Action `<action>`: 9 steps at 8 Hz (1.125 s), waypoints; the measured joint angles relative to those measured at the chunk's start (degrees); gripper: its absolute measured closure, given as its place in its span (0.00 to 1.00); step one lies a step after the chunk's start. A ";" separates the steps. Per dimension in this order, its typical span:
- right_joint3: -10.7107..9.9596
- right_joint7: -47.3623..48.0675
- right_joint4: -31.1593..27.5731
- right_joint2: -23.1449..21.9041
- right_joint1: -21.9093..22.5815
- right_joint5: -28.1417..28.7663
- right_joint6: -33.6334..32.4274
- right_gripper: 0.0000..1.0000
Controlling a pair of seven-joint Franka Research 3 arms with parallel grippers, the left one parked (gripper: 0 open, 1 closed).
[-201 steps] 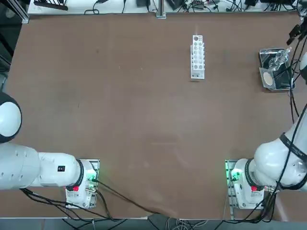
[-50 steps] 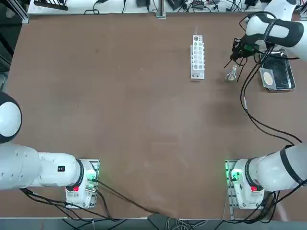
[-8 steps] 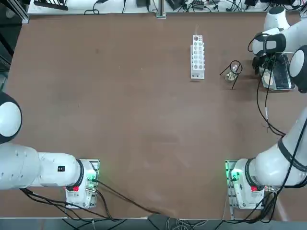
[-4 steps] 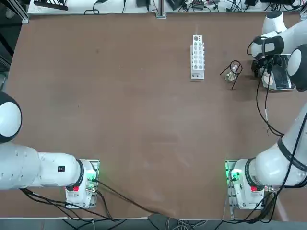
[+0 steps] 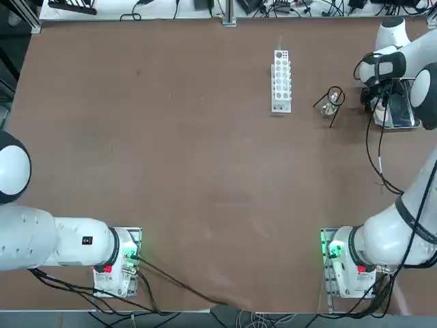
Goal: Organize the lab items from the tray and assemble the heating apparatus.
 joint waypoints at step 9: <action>0.12 0.18 0.03 0.24 -0.01 0.02 0.06 0.54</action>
